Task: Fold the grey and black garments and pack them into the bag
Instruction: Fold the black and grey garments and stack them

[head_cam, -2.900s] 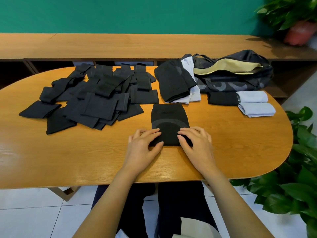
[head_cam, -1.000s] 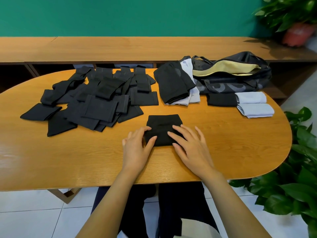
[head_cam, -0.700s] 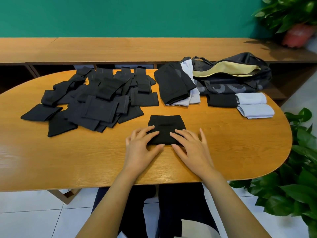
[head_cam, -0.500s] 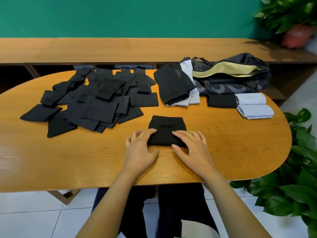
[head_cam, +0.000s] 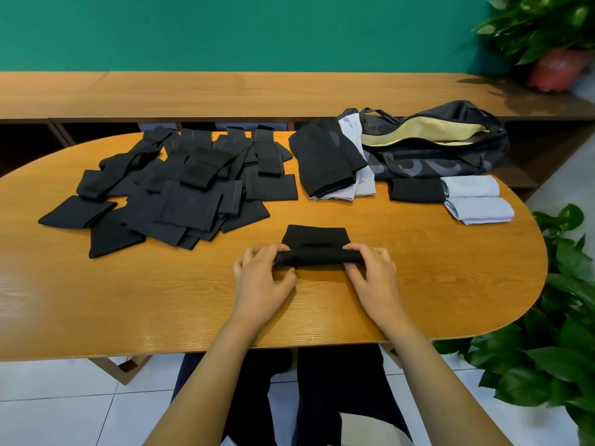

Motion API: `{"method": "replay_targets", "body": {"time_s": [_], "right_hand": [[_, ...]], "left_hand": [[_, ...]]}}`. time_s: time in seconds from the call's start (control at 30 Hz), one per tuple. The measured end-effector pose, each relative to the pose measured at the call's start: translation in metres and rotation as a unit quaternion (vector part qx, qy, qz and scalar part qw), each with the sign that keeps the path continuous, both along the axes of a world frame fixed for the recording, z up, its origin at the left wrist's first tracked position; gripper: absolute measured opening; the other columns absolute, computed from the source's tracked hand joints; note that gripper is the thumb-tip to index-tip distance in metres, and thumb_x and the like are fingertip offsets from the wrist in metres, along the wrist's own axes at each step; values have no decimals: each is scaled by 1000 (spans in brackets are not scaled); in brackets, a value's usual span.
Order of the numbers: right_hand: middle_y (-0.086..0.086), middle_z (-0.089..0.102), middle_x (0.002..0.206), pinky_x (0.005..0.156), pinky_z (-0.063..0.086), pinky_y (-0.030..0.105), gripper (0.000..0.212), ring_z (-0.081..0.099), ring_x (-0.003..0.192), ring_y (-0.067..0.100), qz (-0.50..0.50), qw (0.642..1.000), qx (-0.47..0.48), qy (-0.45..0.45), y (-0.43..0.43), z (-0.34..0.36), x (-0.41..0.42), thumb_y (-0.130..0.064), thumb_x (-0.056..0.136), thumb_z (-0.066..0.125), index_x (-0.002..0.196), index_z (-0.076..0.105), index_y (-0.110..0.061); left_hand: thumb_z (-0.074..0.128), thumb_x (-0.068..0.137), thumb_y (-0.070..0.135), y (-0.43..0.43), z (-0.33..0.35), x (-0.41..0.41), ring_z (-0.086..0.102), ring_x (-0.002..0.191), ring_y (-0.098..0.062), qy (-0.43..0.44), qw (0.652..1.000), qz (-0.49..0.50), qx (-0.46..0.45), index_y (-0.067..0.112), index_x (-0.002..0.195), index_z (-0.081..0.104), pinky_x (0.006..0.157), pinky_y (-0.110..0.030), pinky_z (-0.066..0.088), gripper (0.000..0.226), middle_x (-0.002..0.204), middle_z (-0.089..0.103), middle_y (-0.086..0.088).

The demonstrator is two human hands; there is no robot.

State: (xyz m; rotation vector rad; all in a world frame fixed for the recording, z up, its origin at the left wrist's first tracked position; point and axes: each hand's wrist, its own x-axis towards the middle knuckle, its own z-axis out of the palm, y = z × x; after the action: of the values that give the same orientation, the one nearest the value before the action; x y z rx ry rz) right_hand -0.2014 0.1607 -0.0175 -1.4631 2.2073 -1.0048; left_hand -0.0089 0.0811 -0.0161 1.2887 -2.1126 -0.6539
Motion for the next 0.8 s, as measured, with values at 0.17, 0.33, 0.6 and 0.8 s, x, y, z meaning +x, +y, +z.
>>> {"method": "replay_targets", "body": {"time_s": [0.17,0.33,0.6,0.8], "right_hand": [[-7,53,107,84,33,29,34,46,109,18,-44,999,0,-5,-1,-2,-2,-46,93,53,122,54,-29],[-9,54,84,86,29,29,28,49,91,10,-74,995,-66,0,-1,1,1,-33,88,67,109,49,-29],[-13,8,160,119,-9,45,55,-3,149,10,133,954,25,268,5,12,19,-51,101,13,153,15,-31],[-17,-15,159,118,-14,50,57,-20,146,9,179,939,131,263,6,2,15,-53,100,8,152,-9,-36]], "left_hand": [[56,88,46,-2,-4,2,48,102,-13,45,998,47,7,40,125,44,91,-27,24,40,96,57,10],[65,87,42,2,-2,2,55,79,-5,84,995,51,-12,32,123,46,91,-27,25,42,71,57,8],[24,103,40,9,2,-4,17,146,-6,-105,974,-126,-156,19,148,38,120,-42,8,52,157,29,5],[-6,93,54,6,-4,-2,-22,142,5,-183,969,-164,-33,29,154,-1,116,-43,-21,67,159,-12,18]]}}
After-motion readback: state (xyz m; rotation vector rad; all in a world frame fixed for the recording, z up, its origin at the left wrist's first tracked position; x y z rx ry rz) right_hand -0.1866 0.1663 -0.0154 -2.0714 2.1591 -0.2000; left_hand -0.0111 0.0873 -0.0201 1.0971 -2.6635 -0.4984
